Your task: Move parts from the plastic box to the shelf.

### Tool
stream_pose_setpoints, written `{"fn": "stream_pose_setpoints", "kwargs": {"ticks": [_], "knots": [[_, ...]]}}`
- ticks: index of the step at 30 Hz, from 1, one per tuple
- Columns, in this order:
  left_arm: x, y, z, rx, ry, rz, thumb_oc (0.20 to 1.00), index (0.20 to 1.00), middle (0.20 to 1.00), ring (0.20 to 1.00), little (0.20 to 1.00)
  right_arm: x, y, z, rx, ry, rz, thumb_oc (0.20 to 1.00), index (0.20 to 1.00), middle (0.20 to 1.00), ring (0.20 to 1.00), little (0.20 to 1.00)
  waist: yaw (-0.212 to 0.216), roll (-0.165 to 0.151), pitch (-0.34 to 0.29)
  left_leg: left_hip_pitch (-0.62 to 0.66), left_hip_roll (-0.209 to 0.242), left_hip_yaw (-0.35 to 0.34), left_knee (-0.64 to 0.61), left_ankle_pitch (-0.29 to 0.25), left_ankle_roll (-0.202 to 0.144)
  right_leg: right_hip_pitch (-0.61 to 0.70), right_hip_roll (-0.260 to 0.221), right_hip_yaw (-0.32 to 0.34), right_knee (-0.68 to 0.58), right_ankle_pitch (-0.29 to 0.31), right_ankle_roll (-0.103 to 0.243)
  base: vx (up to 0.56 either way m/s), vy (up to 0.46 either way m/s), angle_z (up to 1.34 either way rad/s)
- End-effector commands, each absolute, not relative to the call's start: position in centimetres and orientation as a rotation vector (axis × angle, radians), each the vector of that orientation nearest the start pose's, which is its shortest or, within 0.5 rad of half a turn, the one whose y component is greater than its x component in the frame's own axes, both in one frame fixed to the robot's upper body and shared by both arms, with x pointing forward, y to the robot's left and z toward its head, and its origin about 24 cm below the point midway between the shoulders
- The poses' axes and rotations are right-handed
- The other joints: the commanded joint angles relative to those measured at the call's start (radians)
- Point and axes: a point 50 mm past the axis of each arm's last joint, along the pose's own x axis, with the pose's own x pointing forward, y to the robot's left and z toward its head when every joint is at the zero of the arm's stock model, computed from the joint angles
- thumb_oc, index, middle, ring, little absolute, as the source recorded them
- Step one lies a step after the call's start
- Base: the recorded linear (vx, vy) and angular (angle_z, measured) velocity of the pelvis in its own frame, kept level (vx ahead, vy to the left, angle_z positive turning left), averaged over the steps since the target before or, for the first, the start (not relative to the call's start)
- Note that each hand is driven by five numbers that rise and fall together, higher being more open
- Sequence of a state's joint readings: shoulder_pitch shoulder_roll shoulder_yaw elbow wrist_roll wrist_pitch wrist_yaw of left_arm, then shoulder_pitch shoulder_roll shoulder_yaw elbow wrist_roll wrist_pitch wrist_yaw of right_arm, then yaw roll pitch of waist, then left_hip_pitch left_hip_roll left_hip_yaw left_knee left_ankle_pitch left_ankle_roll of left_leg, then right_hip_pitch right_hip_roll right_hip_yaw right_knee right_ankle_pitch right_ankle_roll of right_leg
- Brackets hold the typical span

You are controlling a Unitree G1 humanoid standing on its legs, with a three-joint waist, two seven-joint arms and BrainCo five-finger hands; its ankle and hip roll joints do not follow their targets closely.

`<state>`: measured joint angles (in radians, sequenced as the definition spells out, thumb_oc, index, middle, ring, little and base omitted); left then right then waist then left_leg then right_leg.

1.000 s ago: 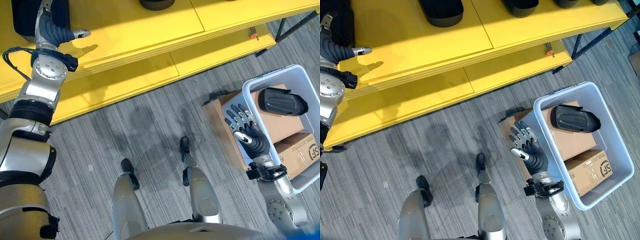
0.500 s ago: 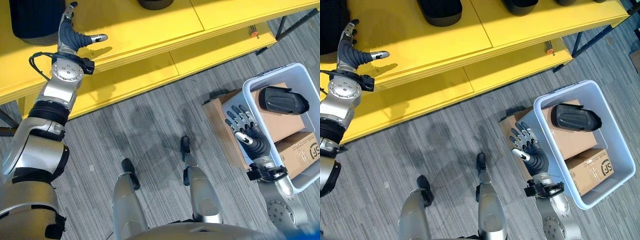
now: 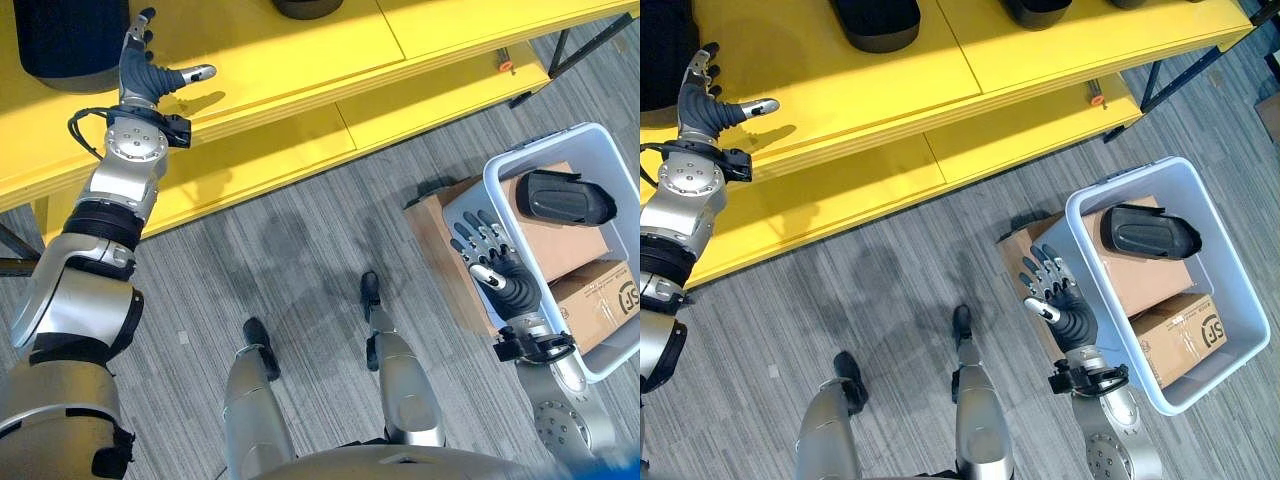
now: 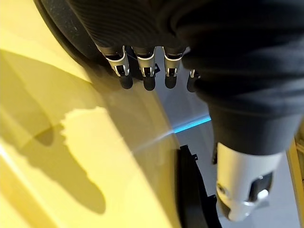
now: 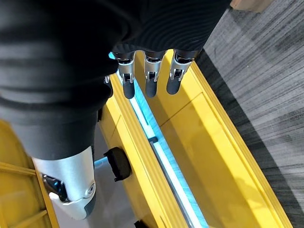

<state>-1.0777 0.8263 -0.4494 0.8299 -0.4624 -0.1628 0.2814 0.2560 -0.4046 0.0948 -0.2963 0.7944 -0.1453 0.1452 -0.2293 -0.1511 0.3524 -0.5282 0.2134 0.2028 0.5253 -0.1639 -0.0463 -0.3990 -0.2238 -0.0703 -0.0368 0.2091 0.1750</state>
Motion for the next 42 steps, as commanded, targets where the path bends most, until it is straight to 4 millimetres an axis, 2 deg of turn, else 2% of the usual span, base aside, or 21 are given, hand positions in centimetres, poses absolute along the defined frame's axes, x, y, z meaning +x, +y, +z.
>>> {"fn": "stream_pose_setpoints", "kwargs": {"ticks": [1, 6, 14, 19, 27, 37, 39, 42], "knots": [[37.4, 28.8, 31.3, 0.356, -0.550, 0.413, 1.000, 1.000, 1.000, 1.000, 1.000, 19.6, -20.2, 8.5, 0.406, -0.192, 0.217, 1.000, 1.000, 1.000, 1.000, 1.000, 0.002, -0.020, -0.021, -0.081, -0.005, -0.042, 0.145, -0.143, 0.002, 0.117, -0.079, -0.010, -0.038, -0.030, 0.082, 0.00, 0.000, 0.00], [37.3, 28.1, 31.4, 0.353, -0.575, 0.379, 1.000, 1.000, 1.000, 1.000, 1.000, 19.5, -20.3, 8.5, 0.404, -0.189, 0.214, 1.000, 1.000, 1.000, 1.000, 1.000, 0.007, -0.017, -0.020, -0.082, -0.005, -0.041, 0.147, -0.143, 0.002, 0.119, -0.080, -0.011, -0.038, -0.034, 0.081, 0.00, 0.000, 0.00], [36.7, 25.2, 31.9, 0.335, -0.675, 0.229, 1.000, 1.000, 1.000, 1.000, 1.000, 19.5, -20.5, 8.5, 0.397, -0.192, 0.212, 1.000, 1.000, 1.000, 1.000, 1.000, 0.019, -0.005, -0.017, -0.089, -0.014, -0.052, 0.141, -0.135, 0.001, 0.120, -0.084, -0.024, -0.033, -0.039, 0.078, 0.00, 0.000, 0.00], [36.4, 24.7, 32.1, 0.346, -0.705, 0.214, 1.000, 1.000, 1.000, 1.000, 1.000, 19.5, -20.5, 8.3, 0.395, -0.187, 0.213, 1.000, 1.000, 1.000, 1.000, 1.000, 0.023, -0.004, -0.016, -0.095, -0.016, -0.060, 0.134, -0.127, -0.002, 0.121, -0.083, -0.032, -0.034, -0.041, 0.077, 0.00, 0.000, 0.00], [36.2, 26.6, 32.5, 0.397, -0.696, 0.323, 1.000, 1.000, 1.000, 1.000, 1.000, 19.4, -20.5, 8.2, 0.384, -0.178, 0.220, 1.000, 1.000, 1.000, 1.000, 1.000, 0.024, -0.007, -0.018, -0.098, -0.015, -0.064, 0.136, -0.127, -0.003, 0.125, -0.081, -0.038, -0.034, -0.043, 0.077, 0.00, 0.000, 0.01], [35.4, 30.6, 33.5, 0.542, -0.655, 0.563, 1.000, 1.000, 1.000, 1.000, 1.000, 19.5, -20.6, 8.7, 0.384, -0.200, 0.226, 1.000, 1.000, 1.000, 1.000, 1.000, 0.023, -0.009, -0.022, -0.100, -0.014, -0.056, 0.148, -0.136, 0.000, 0.130, -0.081, -0.037, -0.040, -0.038, 0.080, 0.00, 0.001, 0.00], [35.0, 32.0, 33.5, 0.608, -0.629, 0.670, 1.000, 1.000, 1.000, 1.000, 1.000, 19.6, -20.6, 9.1, 0.385, -0.219, 0.230, 1.000, 1.000, 1.000, 1.000, 1.000, 0.022, -0.017, -0.025, -0.106, -0.012, -0.056, 0.156, -0.140, 0.002, 0.128, -0.080, -0.034, -0.042, -0.036, 0.083, 0.00, 0.000, 0.00], [34.9, 32.0, 33.6, 0.623, -0.637, 0.690, 1.000, 1.000, 1.000, 1.000, 1.000, 19.6, -20.6, 9.4, 0.381, -0.231, 0.234, 1.000, 1.000, 1.000, 1.000, 1.000, 0.023, -0.020, -0.026, -0.110, -0.011, -0.055, 0.159, -0.142, 0.002, 0.129, -0.080, -0.035, -0.042, -0.037, 0.083, 0.00, 0.000, 0.00]]}}
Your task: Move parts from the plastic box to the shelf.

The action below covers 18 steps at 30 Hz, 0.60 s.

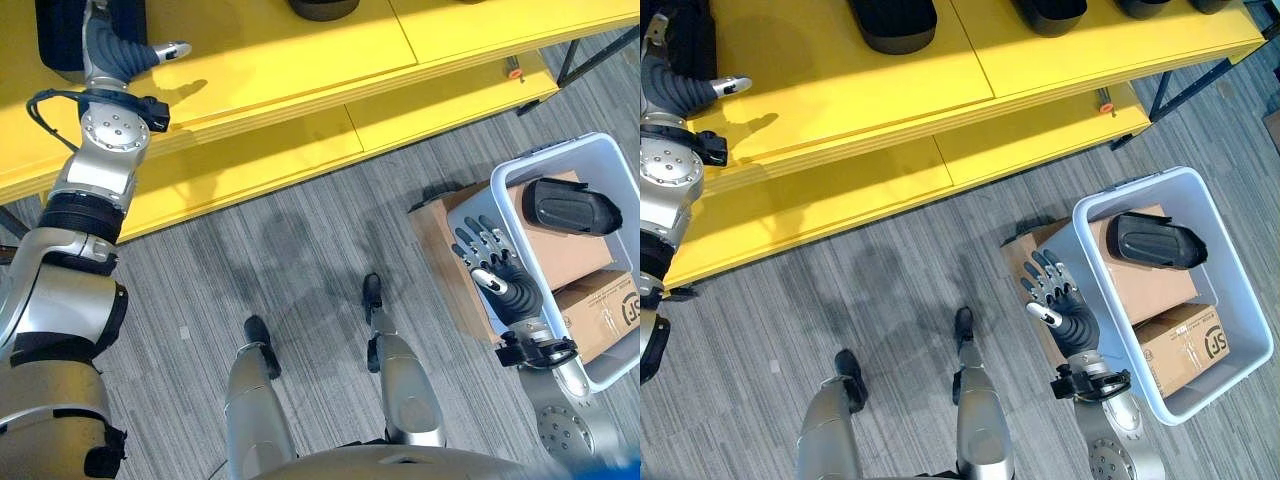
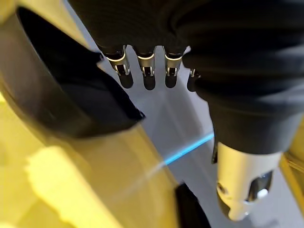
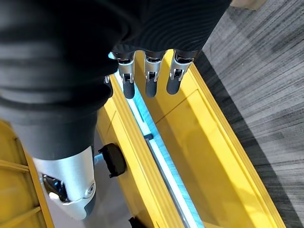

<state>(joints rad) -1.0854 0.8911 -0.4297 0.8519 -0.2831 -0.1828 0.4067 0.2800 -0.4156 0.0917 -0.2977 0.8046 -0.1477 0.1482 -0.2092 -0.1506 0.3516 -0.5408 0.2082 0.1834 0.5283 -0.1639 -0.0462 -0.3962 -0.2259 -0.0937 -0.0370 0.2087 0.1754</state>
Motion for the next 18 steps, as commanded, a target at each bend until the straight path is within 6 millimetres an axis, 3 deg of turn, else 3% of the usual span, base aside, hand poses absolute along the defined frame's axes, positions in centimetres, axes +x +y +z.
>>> {"fn": "stream_pose_setpoints", "kwargs": {"ticks": [1, 8, 18], "knots": [[34.9, 32.1, 33.7, 0.630, -0.639, 0.695, 1.000, 1.000, 1.000, 1.000, 1.000, 19.7, -20.7, 9.4, 0.381, -0.232, 0.233, 1.000, 1.000, 1.000, 1.000, 1.000, 0.003, -0.021, -0.025, -0.099, -0.006, -0.036, 0.157, -0.143, 0.002, 0.125, -0.078, -0.011, -0.042, -0.036, 0.083, 0.00, 0.000, 0.00], [34.3, 32.8, 34.3, 0.678, -0.642, 0.748, 1.000, 1.000, 1.000, 1.000, 1.000, 20.0, -20.6, 10.2, 0.367, -0.261, 0.247, 1.000, 1.000, 1.000, 1.000, 1.000, 0.004, -0.032, -0.019, -0.124, -0.004, -0.041, 0.174, -0.145, 0.004, 0.117, -0.078, -0.013, -0.040, -0.031, 0.083, 0.00, 0.002, 0.00], [34.9, 32.3, 35.0, 0.644, -0.632, 0.701, 1.000, 1.000, 1.000, 1.000, 1.000, 20.0, -20.6, 10.3, 0.354, -0.258, 0.251, 1.000, 1.000, 1.000, 1.000, 1.000, -0.004, -0.036, -0.010, -0.153, 0.001, -0.038, 0.194, -0.150, 0.007, 0.099, -0.074, -0.010, -0.042, -0.028, 0.085, 0.00, 0.005, 0.00]]}}
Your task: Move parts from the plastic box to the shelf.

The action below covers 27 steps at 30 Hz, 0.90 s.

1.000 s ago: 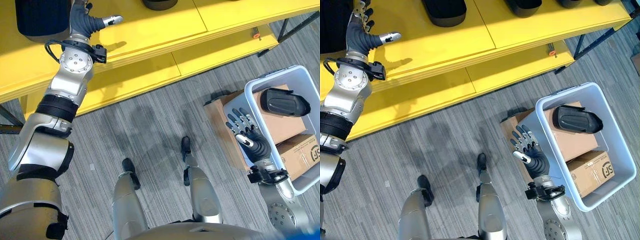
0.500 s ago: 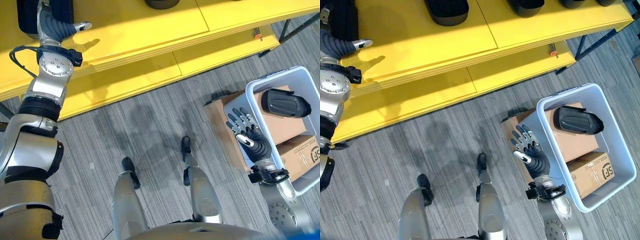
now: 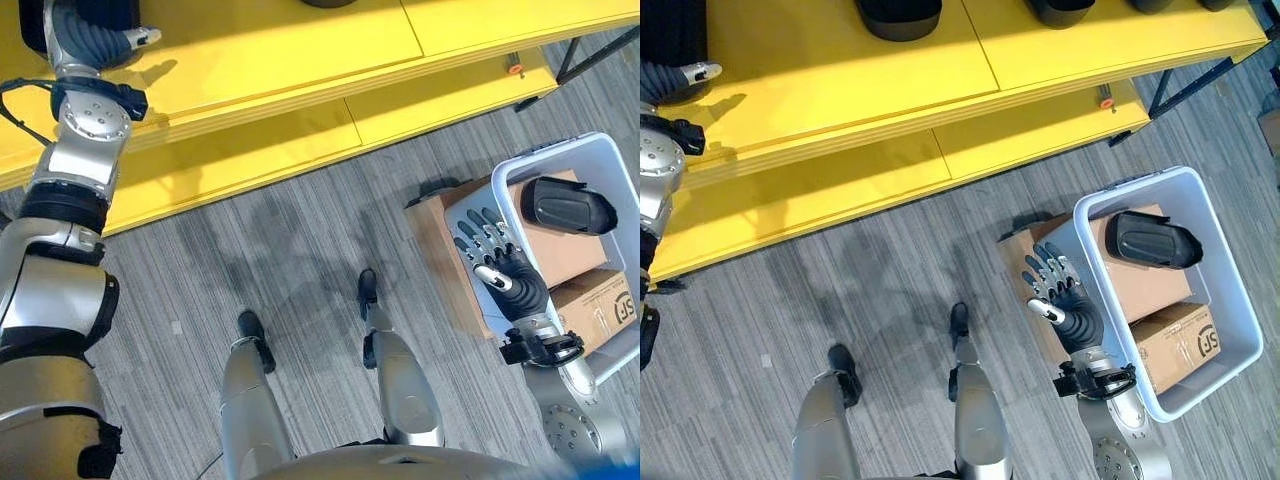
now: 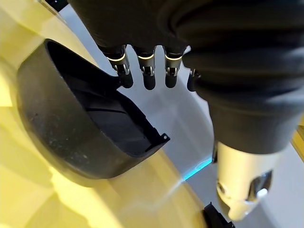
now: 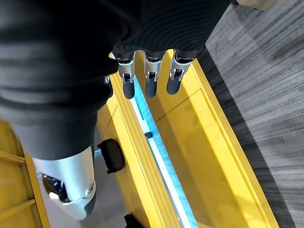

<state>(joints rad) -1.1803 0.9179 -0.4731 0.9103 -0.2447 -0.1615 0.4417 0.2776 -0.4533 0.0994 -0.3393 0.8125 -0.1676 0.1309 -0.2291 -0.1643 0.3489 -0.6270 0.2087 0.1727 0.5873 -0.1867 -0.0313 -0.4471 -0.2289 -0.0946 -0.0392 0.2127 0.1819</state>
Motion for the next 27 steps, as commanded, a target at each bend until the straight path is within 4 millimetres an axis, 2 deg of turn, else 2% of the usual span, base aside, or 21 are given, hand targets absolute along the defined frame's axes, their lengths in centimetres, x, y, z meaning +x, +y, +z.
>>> {"fn": "stream_pose_setpoints", "kwargs": {"ticks": [1, 8, 27], "knots": [[35.0, 32.4, 34.9, 0.609, -0.623, 0.676, 1.000, 1.000, 1.000, 1.000, 1.000, 19.9, -20.7, 10.2, 0.356, -0.253, 0.252, 1.000, 1.000, 1.000, 1.000, 1.000, 0.014, -0.023, -0.007, -0.072, 0.001, -0.027, 0.142, -0.130, -0.008, 0.147, -0.071, -0.008, -0.039, -0.032, 0.078, 0.01, 0.017, -0.09], [35.8, 31.8, 34.3, 0.442, -0.599, 0.599, 1.000, 1.000, 1.000, 1.000, 1.000, 19.6, -20.7, 9.5, 0.369, -0.215, 0.241, 1.000, 1.000, 1.000, 1.000, 1.000, 0.007, -0.019, -0.006, -0.091, 0.005, -0.031, 0.163, -0.137, -0.009, 0.139, -0.069, -0.004, -0.038, -0.034, 0.079, 0.00, 0.002, -0.01], [37.1, 29.8, 34.4, 0.335, -0.567, 0.464, 1.000, 1.000, 1.000, 1.000, 1.000, 19.2, -21.3, 8.7, 0.351, -0.165, 0.219, 1.000, 1.000, 1.000, 1.000, 1.000, 0.004, -0.005, 0.006, -0.099, 0.004, -0.042, 0.172, -0.138, -0.012, 0.134, -0.068, -0.004, -0.032, -0.046, 0.074, 0.00, -0.001, -0.01]]}}
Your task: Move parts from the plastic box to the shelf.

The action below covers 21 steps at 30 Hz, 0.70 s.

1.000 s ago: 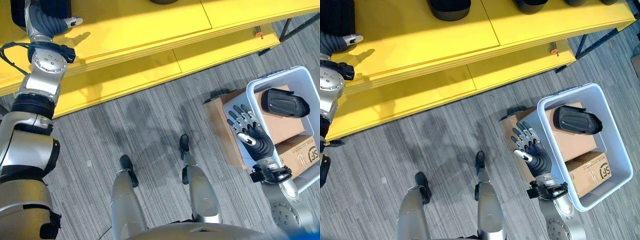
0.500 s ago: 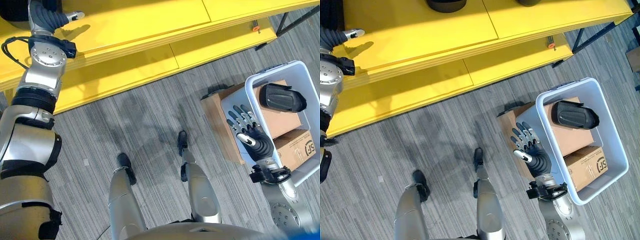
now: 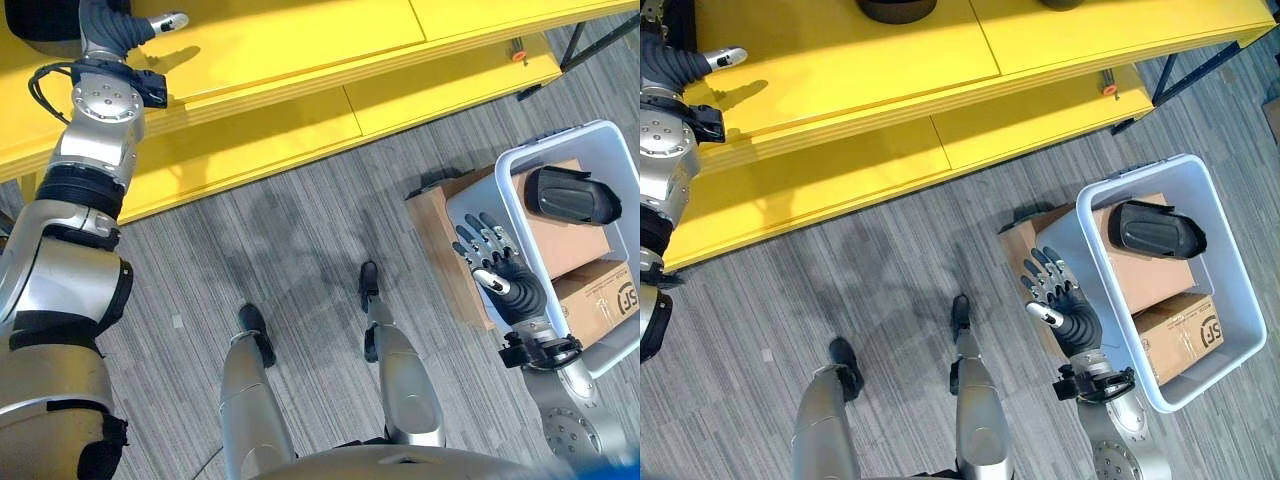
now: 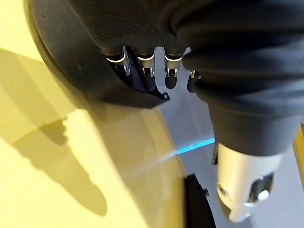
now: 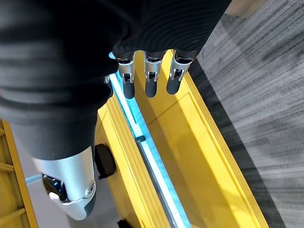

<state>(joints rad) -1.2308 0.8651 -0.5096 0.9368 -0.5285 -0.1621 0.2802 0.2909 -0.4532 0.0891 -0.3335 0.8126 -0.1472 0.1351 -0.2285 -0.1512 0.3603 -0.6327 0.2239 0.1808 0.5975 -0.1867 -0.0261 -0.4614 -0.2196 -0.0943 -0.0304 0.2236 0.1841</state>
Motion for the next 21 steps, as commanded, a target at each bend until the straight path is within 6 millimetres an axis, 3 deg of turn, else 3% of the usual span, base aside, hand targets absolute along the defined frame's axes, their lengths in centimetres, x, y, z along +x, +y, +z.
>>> {"fn": "stream_pose_setpoints", "kwargs": {"ticks": [1, 21], "knots": [[37.2, 29.7, 34.3, 0.333, -0.564, 0.458, 1.000, 1.000, 1.000, 1.000, 1.000, 19.2, -21.3, 8.6, 0.353, -0.160, 0.219, 1.000, 1.000, 1.000, 1.000, 1.000, 0.003, -0.017, -0.006, -0.094, -0.012, -0.050, 0.163, -0.139, -0.018, 0.148, -0.078, -0.004, -0.041, -0.056, 0.072, -0.01, -0.006, -0.04], [37.7, 28.3, 34.4, 0.220, -0.585, 0.373, 1.000, 1.000, 1.000, 1.000, 1.000, 19.3, -21.5, 8.4, 0.337, -0.144, 0.215, 1.000, 1.000, 1.000, 1.000, 1.000, -0.004, -0.011, -0.008, -0.093, -0.007, -0.042, 0.171, -0.141, -0.019, 0.139, -0.078, 0.004, -0.037, -0.057, 0.069, 0.00, -0.001, 0.01]]}}
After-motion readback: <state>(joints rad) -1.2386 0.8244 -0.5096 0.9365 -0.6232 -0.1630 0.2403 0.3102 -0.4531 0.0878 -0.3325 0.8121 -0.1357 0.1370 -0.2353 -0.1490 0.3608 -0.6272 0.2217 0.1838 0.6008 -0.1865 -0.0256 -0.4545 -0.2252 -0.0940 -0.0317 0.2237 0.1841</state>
